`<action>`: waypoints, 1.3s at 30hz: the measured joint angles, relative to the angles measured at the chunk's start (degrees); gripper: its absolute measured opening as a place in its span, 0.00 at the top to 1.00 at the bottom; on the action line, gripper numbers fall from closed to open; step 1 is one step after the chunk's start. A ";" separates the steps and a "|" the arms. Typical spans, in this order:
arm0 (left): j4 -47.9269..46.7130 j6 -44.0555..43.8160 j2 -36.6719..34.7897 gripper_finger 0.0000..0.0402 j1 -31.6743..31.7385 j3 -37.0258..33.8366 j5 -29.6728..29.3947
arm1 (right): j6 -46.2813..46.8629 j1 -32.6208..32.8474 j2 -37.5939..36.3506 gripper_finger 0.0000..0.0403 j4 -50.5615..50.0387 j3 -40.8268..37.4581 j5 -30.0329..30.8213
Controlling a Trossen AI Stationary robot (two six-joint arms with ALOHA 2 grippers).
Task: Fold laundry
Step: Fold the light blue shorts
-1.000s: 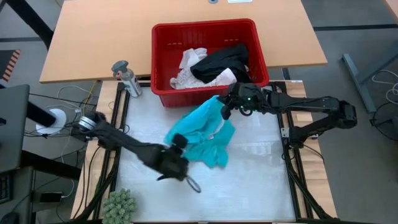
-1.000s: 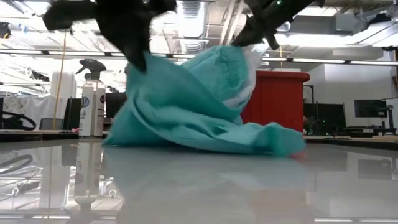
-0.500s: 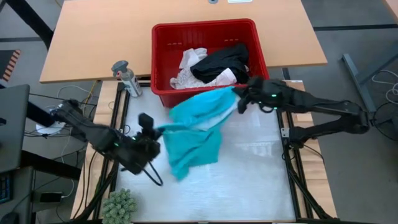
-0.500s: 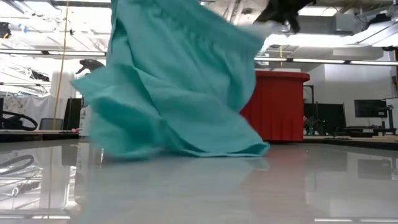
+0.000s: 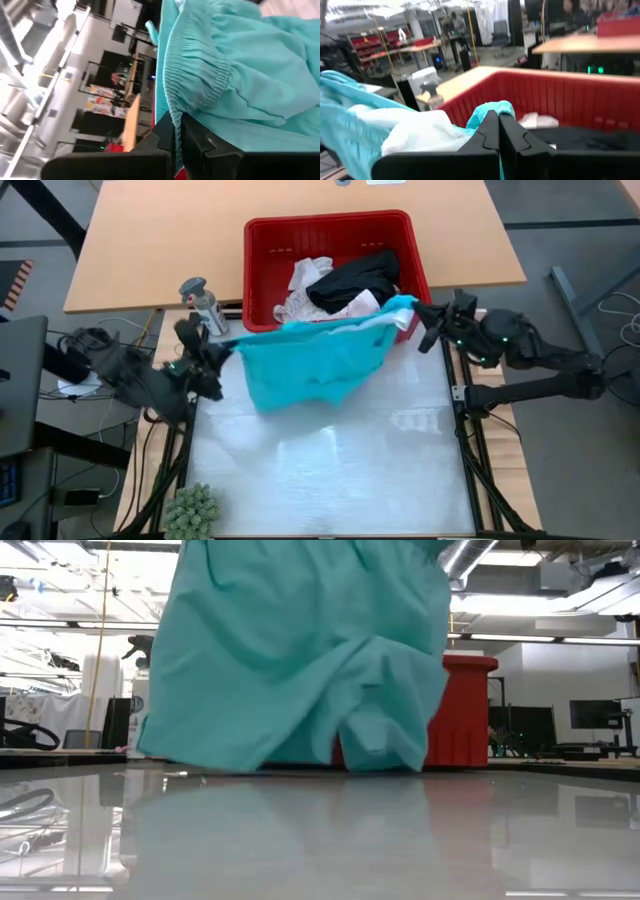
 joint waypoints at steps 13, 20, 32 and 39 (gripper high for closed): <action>4.64 -0.68 -7.02 1.00 12.30 -0.02 25.92 | -4.21 4.28 0.75 0.96 2.02 0.00 0.86; -12.42 -30.43 -1.84 1.00 11.43 -3.65 46.33 | 10.93 15.27 2.75 0.96 -15.72 0.00 1.14; -4.49 -51.03 14.22 1.00 2.21 -17.99 65.40 | 48.04 38.55 14.57 0.96 -36.03 0.00 -1.42; 0.09 -49.97 22.84 1.00 -1.82 -18.01 66.26 | 58.21 46.12 24.32 0.95 -36.50 0.00 -5.70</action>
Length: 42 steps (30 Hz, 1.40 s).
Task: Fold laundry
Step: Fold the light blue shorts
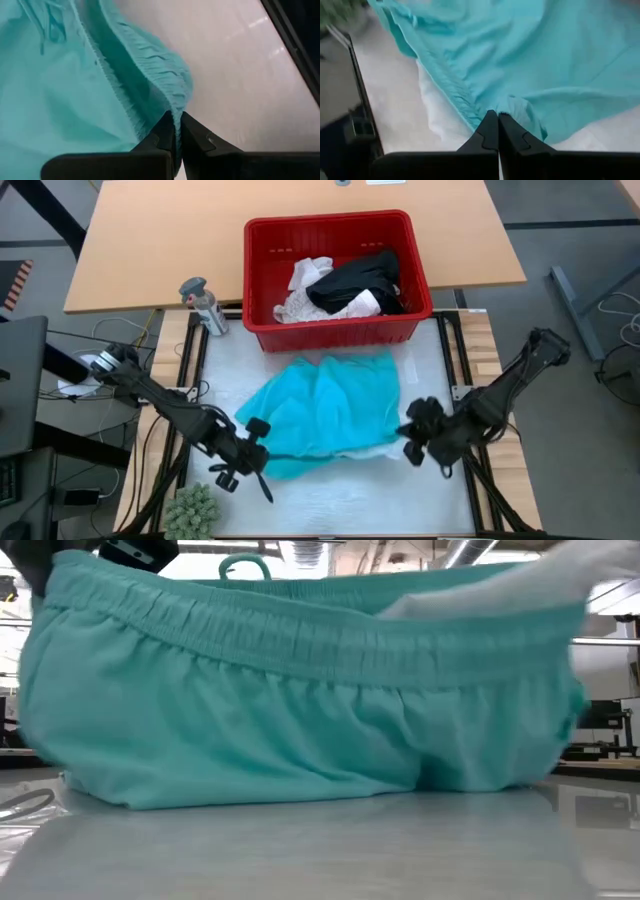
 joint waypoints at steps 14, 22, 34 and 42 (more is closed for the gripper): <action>5.89 -3.17 1.70 0.98 -0.44 3.96 0.24 | -10.50 4.33 13.67 0.71 4.97 0.00 -6.13; 6.05 -3.24 1.65 0.81 -1.73 9.22 0.11 | -20.29 4.27 11.45 0.45 12.66 0.03 -13.76; 5.81 -2.37 1.68 0.71 -2.84 9.38 -1.22 | -36.11 6.78 7.96 0.38 11.97 0.04 -12.23; 5.81 -6.53 1.70 0.71 -5.04 9.38 -3.15 | -50.75 7.08 16.50 0.38 10.88 0.04 -14.43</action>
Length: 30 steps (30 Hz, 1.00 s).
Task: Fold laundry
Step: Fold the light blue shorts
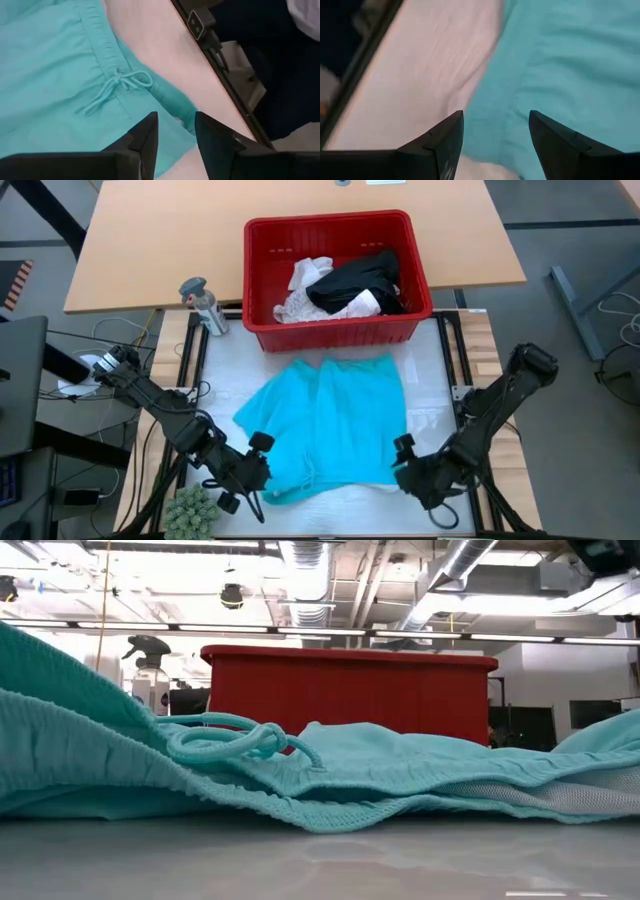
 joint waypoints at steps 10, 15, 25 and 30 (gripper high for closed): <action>0.00 -4.64 0.02 0.71 -0.78 0.00 -1.57 | 6.07 2.63 9.94 0.38 -5.00 4.35 -0.02; 0.20 -5.84 0.02 0.71 -0.75 0.00 -3.13 | 10.53 3.45 14.52 0.38 -10.90 7.68 1.83; 3.24 -5.83 0.04 0.71 -0.88 0.02 -4.05 | 13.51 1.56 22.75 0.40 -12.28 7.98 4.51; 3.01 -4.59 1.03 0.71 -0.93 0.02 -4.59 | 18.42 -0.74 23.45 0.56 -16.75 9.13 4.28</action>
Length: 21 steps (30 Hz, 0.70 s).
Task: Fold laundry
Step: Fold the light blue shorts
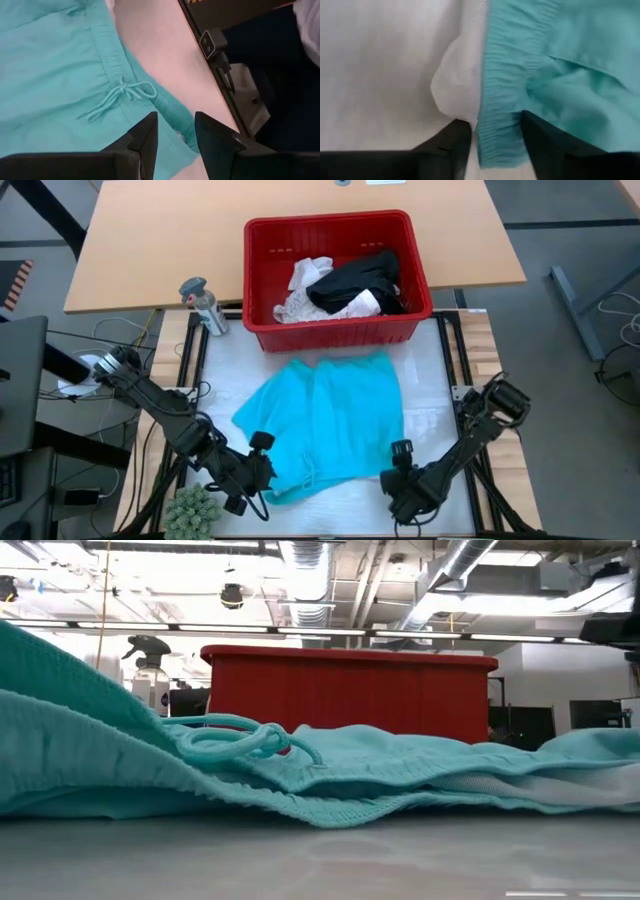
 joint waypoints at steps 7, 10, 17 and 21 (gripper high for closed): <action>0.02 5.07 6.31 0.71 -0.32 0.00 0.86 | -0.01 -2.05 0.00 0.92 -7.31 6.19 2.37; -0.03 6.66 9.71 0.71 -0.48 0.00 2.21 | -1.64 -2.70 0.00 0.95 -7.70 8.07 4.40; -5.76 5.63 16.18 0.71 -1.72 6.07 5.14 | -2.11 -4.86 0.00 0.94 -9.73 10.41 9.10; -13.42 5.54 17.93 0.71 -3.32 12.78 2.22 | -2.26 -6.54 0.00 0.94 -10.88 10.94 9.25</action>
